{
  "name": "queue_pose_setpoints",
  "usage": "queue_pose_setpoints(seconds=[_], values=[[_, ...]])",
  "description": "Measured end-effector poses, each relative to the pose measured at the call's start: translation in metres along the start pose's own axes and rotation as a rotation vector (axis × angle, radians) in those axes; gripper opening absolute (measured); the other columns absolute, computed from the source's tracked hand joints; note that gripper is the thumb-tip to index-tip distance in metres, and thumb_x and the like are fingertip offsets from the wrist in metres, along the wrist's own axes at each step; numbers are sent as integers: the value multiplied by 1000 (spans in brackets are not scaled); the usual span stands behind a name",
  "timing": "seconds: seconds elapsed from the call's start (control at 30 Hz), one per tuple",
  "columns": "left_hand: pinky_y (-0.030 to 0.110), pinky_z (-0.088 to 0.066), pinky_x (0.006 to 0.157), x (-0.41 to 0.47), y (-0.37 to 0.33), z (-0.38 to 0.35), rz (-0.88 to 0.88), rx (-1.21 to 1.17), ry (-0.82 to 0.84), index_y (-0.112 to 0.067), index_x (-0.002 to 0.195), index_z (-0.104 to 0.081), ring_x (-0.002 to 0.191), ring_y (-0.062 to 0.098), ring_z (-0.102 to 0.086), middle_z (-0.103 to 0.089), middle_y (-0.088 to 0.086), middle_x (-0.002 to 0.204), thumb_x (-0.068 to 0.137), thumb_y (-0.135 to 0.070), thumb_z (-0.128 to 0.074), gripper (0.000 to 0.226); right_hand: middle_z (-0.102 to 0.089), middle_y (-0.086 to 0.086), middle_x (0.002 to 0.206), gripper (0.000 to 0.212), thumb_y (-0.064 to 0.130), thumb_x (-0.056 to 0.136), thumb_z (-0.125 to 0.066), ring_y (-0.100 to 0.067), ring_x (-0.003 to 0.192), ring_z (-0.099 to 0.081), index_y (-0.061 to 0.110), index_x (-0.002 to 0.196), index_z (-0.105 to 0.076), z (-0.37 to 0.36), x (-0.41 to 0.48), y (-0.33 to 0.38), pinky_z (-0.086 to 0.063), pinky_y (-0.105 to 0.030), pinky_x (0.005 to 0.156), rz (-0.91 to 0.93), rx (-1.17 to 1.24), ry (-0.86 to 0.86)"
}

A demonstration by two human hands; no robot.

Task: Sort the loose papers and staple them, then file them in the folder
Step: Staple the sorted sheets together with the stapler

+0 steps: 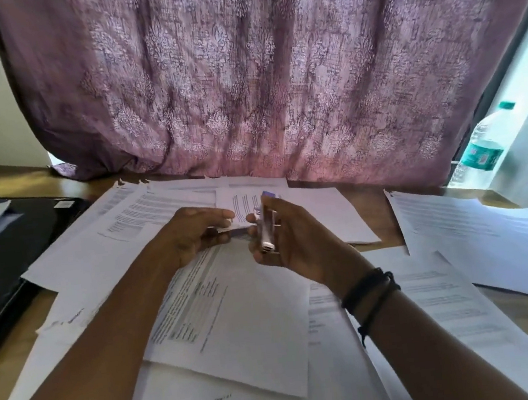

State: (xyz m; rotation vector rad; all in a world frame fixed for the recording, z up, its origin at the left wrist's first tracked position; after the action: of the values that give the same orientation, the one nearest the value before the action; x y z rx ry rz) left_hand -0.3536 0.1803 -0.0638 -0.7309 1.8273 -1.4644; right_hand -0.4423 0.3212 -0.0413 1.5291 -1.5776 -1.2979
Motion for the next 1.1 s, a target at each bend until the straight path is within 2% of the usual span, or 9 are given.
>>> queue_pose_setpoints(seconds=[0.07, 0.13, 0.2, 0.3, 0.4, 0.5, 0.67, 0.97, 1.1], values=[[25, -60, 64, 1, 0, -1, -18, 5, -16, 4, 94, -70, 88, 26, -65, -69, 17, 98, 79, 13, -62, 18, -54, -5, 75, 42, 51, 93, -48, -14, 54, -53, 11, 103, -52, 4, 6, -10, -41, -18, 47, -47, 45, 58], [25, -60, 65, 2, 0, -3, -22, 24, -33, 5, 96, -70, 89, 25, -65, -69, 16, 98, 79, 13, -63, 20, -44, -2, 68, 46, 58, 93, -42, -9, 45, -39, 13, 96, -53, 7, 9, -17, -21, -16, 45, -97, 16, 92], [26, -60, 67, 3, 1, -7, -27, 34, -38, 5, 96, -70, 91, 26, -66, -70, 16, 98, 79, 13, -63, 21, -39, -1, 65, 52, 63, 92, -38, -7, 43, -32, 14, 95, -53, 11, 10, -22, -16, -16, 44, -126, -7, 87], [24, -60, 64, 1, 3, -16, -57, 30, -21, 3, 92, -70, 85, 25, -66, -70, 16, 92, 80, 12, -61, 18, -38, -1, 65, 60, 68, 91, -35, -7, 43, -31, 11, 101, -51, 13, 12, -27, -20, -15, 40, -145, -39, 70], [21, -58, 59, -2, 5, -24, -74, 16, -14, 4, 90, -70, 77, 24, -65, -69, 16, 87, 81, 13, -58, 18, -41, -1, 65, 56, 64, 94, -34, -8, 44, -35, 10, 102, -50, 12, 12, -34, -22, -16, 40, -167, -80, 18], [24, -60, 65, -3, 7, -29, -87, 8, -22, 4, 92, -70, 78, 26, -66, -69, 20, 91, 81, 12, -58, 18, -49, -2, 65, 49, 61, 94, -41, -11, 46, -42, 13, 91, -54, 13, 11, -34, -28, -17, 39, -145, -71, -68], [30, -58, 73, -5, 8, -35, -120, 10, -23, 5, 96, -70, 84, 29, -65, -70, 23, 99, 80, 12, -59, 21, -54, -5, 67, 46, 55, 96, -45, -14, 50, -46, 11, 91, -58, 14, 12, -30, -35, -19, 40, -98, -25, -109], [24, -59, 64, -9, 6, -37, -175, 40, -56, 5, 99, -70, 74, 26, -65, -69, 28, 97, 80, 14, -58, 25, -59, -8, 76, 39, 43, 93, -58, -17, 60, -58, 4, 99, -63, 16, 12, -25, -55, -28, 55, -41, 60, -122], [30, -59, 69, -11, 4, -38, -196, 53, -59, 3, 97, -71, 76, 30, -66, -70, 28, 96, 80, 13, -58, 23, -59, -9, 76, 38, 38, 94, -60, -18, 64, -61, 3, 108, -61, 14, 10, -23, -59, -30, 62, -17, 104, -121]])
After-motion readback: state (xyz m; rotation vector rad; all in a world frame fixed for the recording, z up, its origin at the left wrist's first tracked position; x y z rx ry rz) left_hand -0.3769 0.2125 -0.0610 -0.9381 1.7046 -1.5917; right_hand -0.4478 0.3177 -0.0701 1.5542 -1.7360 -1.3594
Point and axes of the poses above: each hand's wrist, its own x-axis towards the middle knuckle, its own z-axis out of the back of the hand, y = z × x, the point moved 6 cm from there along x, towards the middle knuckle
